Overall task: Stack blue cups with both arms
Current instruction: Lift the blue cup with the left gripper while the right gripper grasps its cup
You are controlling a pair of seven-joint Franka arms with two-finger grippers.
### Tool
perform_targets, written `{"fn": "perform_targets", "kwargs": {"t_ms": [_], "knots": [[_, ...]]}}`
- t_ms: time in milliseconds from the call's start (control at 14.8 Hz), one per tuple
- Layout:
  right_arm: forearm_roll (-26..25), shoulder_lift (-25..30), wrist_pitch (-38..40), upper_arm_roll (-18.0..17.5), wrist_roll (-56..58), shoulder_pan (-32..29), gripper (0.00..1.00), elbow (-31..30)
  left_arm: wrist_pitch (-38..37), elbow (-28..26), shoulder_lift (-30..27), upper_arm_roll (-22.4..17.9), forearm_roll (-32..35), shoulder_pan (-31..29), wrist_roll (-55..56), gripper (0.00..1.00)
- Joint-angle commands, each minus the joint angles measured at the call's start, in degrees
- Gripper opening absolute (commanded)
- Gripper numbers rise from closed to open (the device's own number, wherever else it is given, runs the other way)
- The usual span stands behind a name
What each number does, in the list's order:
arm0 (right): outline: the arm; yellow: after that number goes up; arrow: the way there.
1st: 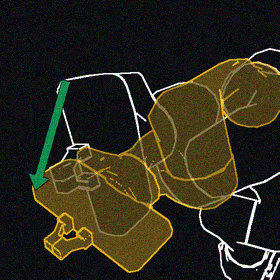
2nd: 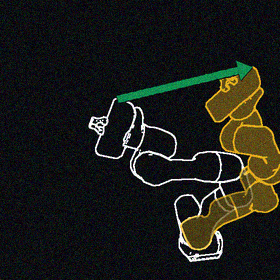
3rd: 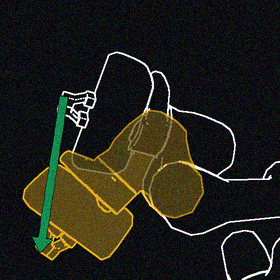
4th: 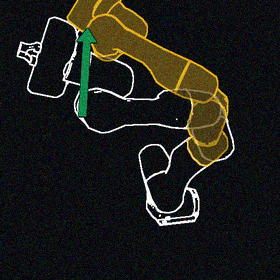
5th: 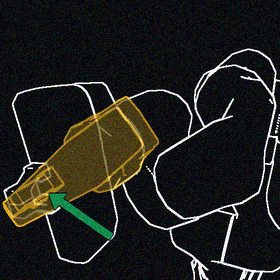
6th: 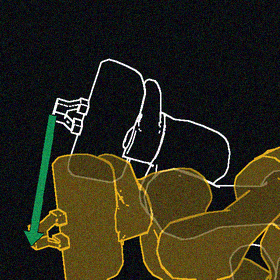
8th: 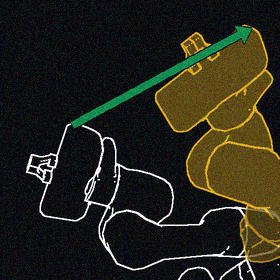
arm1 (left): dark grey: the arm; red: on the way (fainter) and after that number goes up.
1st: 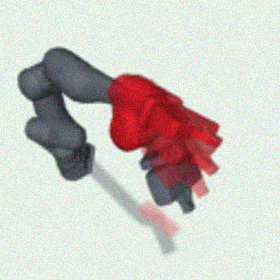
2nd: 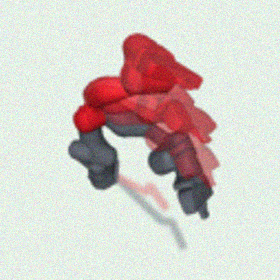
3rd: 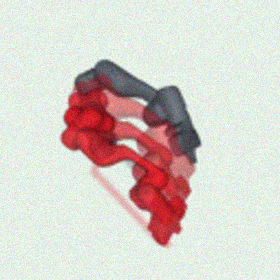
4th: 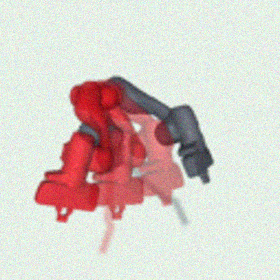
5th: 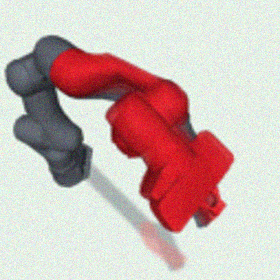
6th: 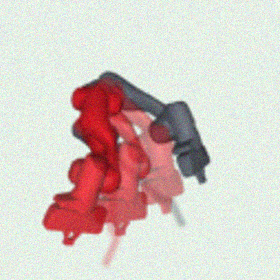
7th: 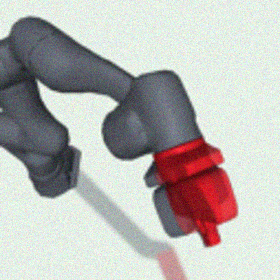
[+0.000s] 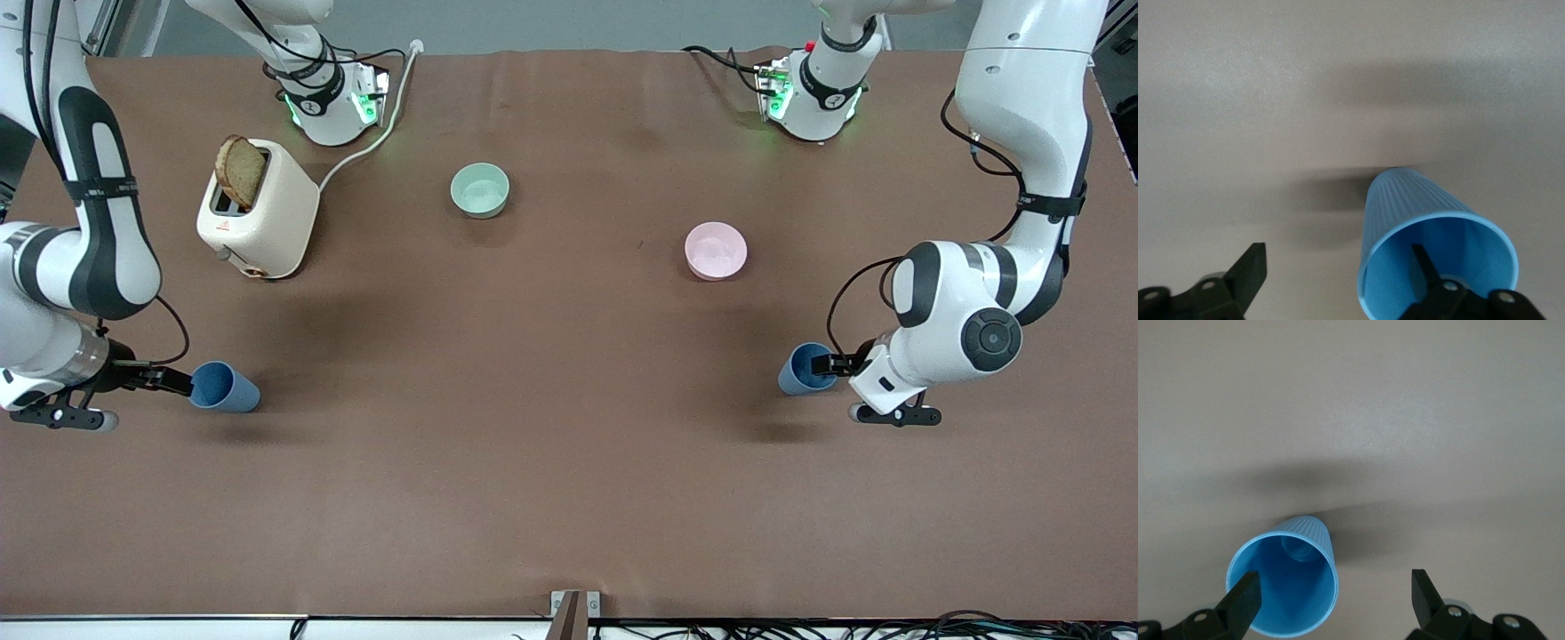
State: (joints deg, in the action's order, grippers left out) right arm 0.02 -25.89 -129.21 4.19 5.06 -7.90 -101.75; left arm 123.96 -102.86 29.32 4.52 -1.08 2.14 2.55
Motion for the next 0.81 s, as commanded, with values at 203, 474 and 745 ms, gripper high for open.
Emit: {"fn": "perform_targets", "kwargs": {"t_ms": [203, 474, 745], "knots": [[1.21, 0.58, -8.07, -0.85, -0.48, -0.63, 0.99, -6.36, 0.41, 0.72, 0.03, 0.05, 1.59, 1.20, -0.61, 0.00], [1.21, 0.05, -8.51, -0.85, -0.48, -0.54, 0.98, -7.23, 0.14, 0.99, 0.03, 0.05, 1.95, 1.29, -0.79, 0.00], [1.21, 0.05, -8.87, -0.85, -0.48, -0.36, 0.84, -8.73, -0.56, 4.58, -0.93, 0.14, 2.04, 1.73, -1.05, 0.00]]}}
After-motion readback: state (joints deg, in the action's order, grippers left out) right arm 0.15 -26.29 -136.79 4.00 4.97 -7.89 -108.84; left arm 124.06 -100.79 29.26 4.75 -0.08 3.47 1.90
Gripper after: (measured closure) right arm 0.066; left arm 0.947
